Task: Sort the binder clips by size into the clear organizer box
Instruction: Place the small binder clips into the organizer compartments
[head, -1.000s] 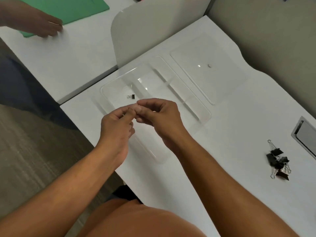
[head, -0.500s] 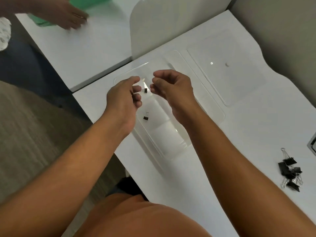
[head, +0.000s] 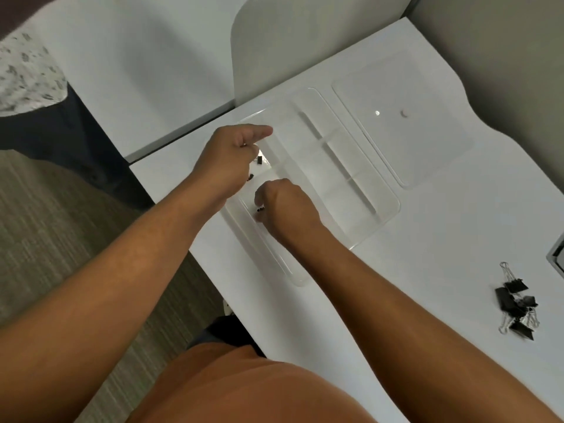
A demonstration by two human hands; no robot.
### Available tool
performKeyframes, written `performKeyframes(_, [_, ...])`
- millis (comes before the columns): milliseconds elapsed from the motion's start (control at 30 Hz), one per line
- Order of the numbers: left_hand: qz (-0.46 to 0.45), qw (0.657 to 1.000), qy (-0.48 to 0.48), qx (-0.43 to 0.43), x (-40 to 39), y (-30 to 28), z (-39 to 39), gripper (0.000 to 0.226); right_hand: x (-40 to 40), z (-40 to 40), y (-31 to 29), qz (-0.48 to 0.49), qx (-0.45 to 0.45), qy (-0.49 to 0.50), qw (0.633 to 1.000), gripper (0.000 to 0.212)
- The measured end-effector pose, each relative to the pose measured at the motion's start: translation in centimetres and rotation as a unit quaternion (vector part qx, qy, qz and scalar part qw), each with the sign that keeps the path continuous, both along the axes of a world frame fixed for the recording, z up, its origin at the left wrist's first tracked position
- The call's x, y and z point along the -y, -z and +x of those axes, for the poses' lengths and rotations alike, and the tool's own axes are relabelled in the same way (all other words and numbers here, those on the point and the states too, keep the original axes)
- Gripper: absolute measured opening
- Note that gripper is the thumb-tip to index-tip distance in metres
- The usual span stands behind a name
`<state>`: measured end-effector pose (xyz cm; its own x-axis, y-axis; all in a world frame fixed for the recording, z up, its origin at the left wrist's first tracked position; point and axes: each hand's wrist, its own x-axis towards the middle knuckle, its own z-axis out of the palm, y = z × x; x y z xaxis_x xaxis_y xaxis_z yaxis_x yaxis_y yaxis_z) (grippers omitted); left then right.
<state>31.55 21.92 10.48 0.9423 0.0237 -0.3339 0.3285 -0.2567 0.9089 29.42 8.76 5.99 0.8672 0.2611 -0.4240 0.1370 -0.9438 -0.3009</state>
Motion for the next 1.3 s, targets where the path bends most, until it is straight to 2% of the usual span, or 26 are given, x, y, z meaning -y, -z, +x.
performKeyframes(100, [-0.013,0.999,-0.031,0.022,0.2,0.2,0.1,0.046,0.0,-0.4,0.4,0.003,0.046,-0.002,0.999,0.011])
performKeyframes(233, [-0.018,0.995,-0.068,0.077,-0.9,0.6,-0.4,0.04,0.3,-0.7,0.3,0.017,0.06,0.011,0.998,0.01])
performKeyframes(333, [0.01,0.994,-0.048,0.1,-1.7,0.9,-0.9,0.038,1.2,-0.2,-2.1,0.065,0.064,0.053,0.994,0.014])
performKeyframes(467, [0.014,0.993,-0.027,0.115,-1.9,1.1,-1.1,0.041,0.6,2.3,-6.0,0.139,0.141,0.061,0.978,0.014])
performKeyframes(667, [0.024,0.99,-0.003,0.14,-1.2,1.3,-0.4,0.042,0.5,3.3,-5.1,0.15,0.164,0.08,0.972,0.021])
performKeyframes(833, [0.178,0.969,0.082,0.148,-0.7,0.7,-0.4,0.046,2.3,0.1,-5.1,0.19,0.167,0.141,0.957,0.018])
performKeyframes(967, [0.258,0.931,0.16,0.202,-1.0,1.0,-0.1,0.05,3.7,-3.2,-5.4,0.227,0.156,0.178,0.945,0.016])
performKeyframes(1033, [0.249,0.932,0.129,0.231,-1.4,1.2,-0.5,0.051,4.9,-5.4,-5.9,0.258,0.149,0.211,0.931,0.014])
performKeyframes(1100, [0.201,0.945,0.039,0.253,-1.3,0.7,-1.9,0.052,6.5,-8.0,-6.4,0.288,0.145,0.245,0.914,0.012])
performKeyframes(1167, [0.191,0.937,-0.04,0.289,-0.6,-0.1,-4.4,0.048,8.3,-11.0,-6.7,0.307,0.149,0.28,0.898,0.012])
performKeyframes(1233, [0.211,0.921,-0.041,0.325,1.1,-0.5,-7.3,0.037,10.3,-14.1,-6.6,0.323,0.143,0.321,0.879,0.016])
performKeyframes(1300, [0.198,0.913,0.02,0.355,3.7,-0.7,-10.3,0.03,12.1,-17.0,-6.2,0.331,0.126,0.368,0.86,0.018])
